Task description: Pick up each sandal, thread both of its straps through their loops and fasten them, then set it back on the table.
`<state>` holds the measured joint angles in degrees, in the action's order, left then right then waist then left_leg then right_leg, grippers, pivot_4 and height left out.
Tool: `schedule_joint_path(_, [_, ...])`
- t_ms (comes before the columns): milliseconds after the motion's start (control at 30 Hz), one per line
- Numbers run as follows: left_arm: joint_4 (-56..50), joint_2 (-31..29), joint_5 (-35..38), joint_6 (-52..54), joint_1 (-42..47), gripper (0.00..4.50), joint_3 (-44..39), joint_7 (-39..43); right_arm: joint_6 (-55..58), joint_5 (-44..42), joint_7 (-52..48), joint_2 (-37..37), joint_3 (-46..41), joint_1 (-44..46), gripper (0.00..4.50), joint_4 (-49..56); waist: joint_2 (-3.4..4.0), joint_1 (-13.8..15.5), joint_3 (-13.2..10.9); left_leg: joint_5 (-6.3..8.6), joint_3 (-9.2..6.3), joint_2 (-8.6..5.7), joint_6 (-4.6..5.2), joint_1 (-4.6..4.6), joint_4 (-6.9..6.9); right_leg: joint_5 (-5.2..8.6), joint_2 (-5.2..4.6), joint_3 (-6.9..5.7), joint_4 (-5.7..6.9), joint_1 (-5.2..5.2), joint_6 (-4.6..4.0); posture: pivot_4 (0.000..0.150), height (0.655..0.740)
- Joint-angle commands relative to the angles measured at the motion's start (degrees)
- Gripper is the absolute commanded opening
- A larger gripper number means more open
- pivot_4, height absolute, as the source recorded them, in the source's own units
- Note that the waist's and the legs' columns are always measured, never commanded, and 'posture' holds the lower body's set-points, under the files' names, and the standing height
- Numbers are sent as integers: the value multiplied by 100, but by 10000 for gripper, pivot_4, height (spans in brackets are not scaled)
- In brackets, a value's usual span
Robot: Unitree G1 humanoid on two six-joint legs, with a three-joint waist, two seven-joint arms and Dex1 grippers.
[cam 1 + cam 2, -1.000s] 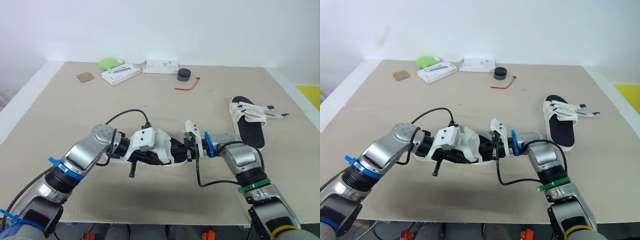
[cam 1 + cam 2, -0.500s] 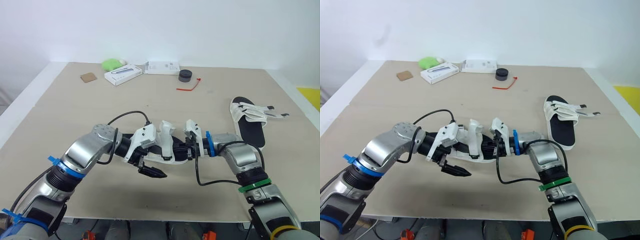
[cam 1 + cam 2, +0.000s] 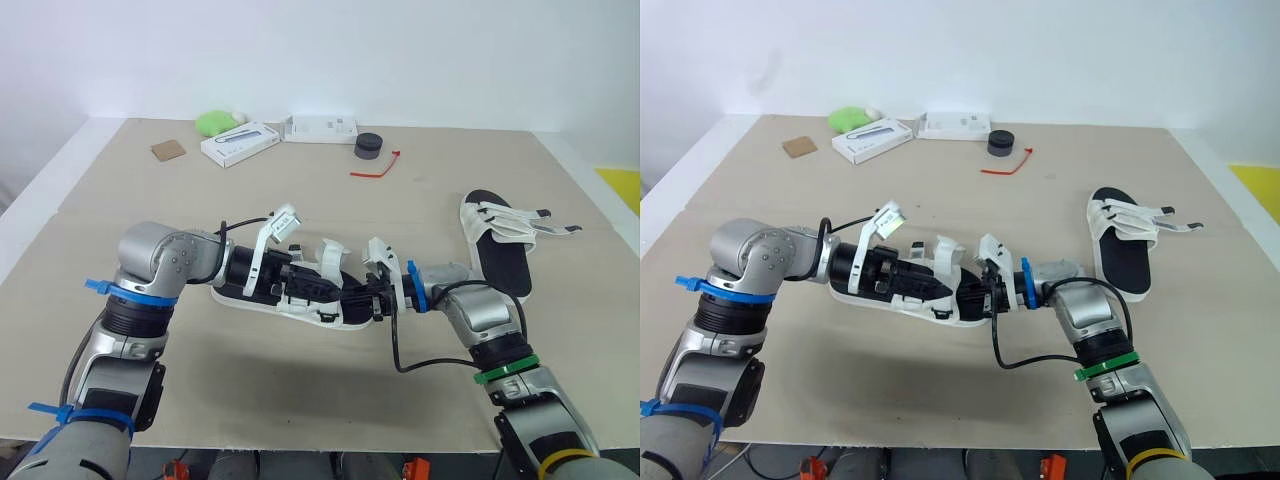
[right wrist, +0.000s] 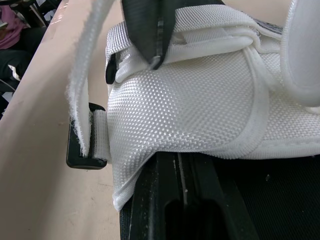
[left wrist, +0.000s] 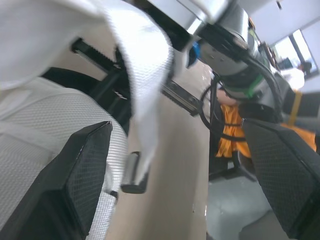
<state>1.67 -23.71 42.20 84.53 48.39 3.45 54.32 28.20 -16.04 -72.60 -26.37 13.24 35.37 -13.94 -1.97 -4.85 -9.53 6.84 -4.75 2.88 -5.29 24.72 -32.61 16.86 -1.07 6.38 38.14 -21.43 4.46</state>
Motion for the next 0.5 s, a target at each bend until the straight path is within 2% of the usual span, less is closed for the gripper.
schedule_joint_path(33, [153, 159, 34, 67, 103, 42750, -243, -354, 66, 113, 74, -37, 96, -65, 0, -138, 0, 5, 0, 0, 0, 0, -1, -2, 0, -1, 0, 0, 0, 1, 0, 1500, 7400])
schedule_joint_path(67, [187, 203, 27, 50, 116, 42750, -265, -427, 73, 110, 74, -39, 96, -64, 0, -132, 0, 5, 0, 0, 0, 0, -1, -2, 0, -1, 0, 0, 0, 1, 0, 1500, 7400])
schedule_joint_path(167, [245, 280, -9, 3, 134, 33334, -285, -608, 87, 106, 78, -40, 93, -56, 0, -128, 0, 5, 0, 0, 0, 0, -1, -2, 0, -1, 0, 0, 0, 2, -1, 1500, 7400])
schedule_joint_path(200, [239, 290, -17, -19, 126, 32106, -257, -657, 85, 105, 78, -41, 91, -60, 0, -124, 0, 5, 0, 0, 0, 0, -1, -1, 0, -1, 0, 0, 0, 1, -1, 1500, 7400])
schedule_joint_path(233, [213, 293, -8, -46, 113, 24597, -226, -693, 86, 103, 80, -41, 88, -64, 0, -122, 0, 5, 0, 0, 0, 0, -1, -2, 0, -1, 1, 0, 0, 1, -1, 1500, 7400])
schedule_joint_path(267, [181, 299, -4, -70, 100, 21535, -204, -735, 87, 101, 79, -41, 87, -69, 0, -118, 0, 5, 0, 0, 0, 0, -2, -2, 0, -1, 1, 0, 0, 1, -1, 1500, 7400])
schedule_joint_path(300, [156, 303, 11, -79, 93, 15828, -191, -762, 85, 101, 79, -40, 88, -70, 0, -117, 0, 5, 0, 0, 0, 0, -2, -1, 0, -1, 0, 0, 0, 1, -1, 1500, 7400])
schedule_joint_path(333, [141, 304, 23, -86, 90, 13097, -182, -779, 85, 102, 80, -38, 88, -71, 0, -117, 0, 5, 0, 0, 0, 0, -2, -1, 0, -1, 0, 0, 0, 1, -1, 1500, 7400])
schedule_joint_path(367, [114, 306, 48, -94, 83, 7223, -176, -786, 85, 99, 81, -34, 87, -75, 0, -115, 0, 5, 0, 0, 0, 0, -2, -1, 0, -1, 0, 0, 0, 1, -1, 1500, 7400])
schedule_joint_path(400, [97, 306, 71, -99, 78, 3400, -173, -792, 85, 97, 82, -32, 86, -78, 0, -114, 0, 5, -1, 0, 0, 0, -3, -1, 0, -1, 0, 0, 0, 1, -1, 1500, 7400])
schedule_joint_path(433, [53, 284, 103, -112, 68, 1634, -149, -756, 86, 97, 85, -27, 87, -78, 0, -115, 0, 5, -1, 0, 0, 0, -3, -1, 0, -1, 0, 0, 0, 1, -1, 1500, 7400])
schedule_joint_path(500, [-48, 219, 147, -141, 34, 1634, -88, -682, 85, 99, 99, -15, 89, -84, 0, -114, 0, 5, -1, 0, 0, 0, -3, -1, 0, -1, 0, 0, 0, 1, -1, 1500, 7400])
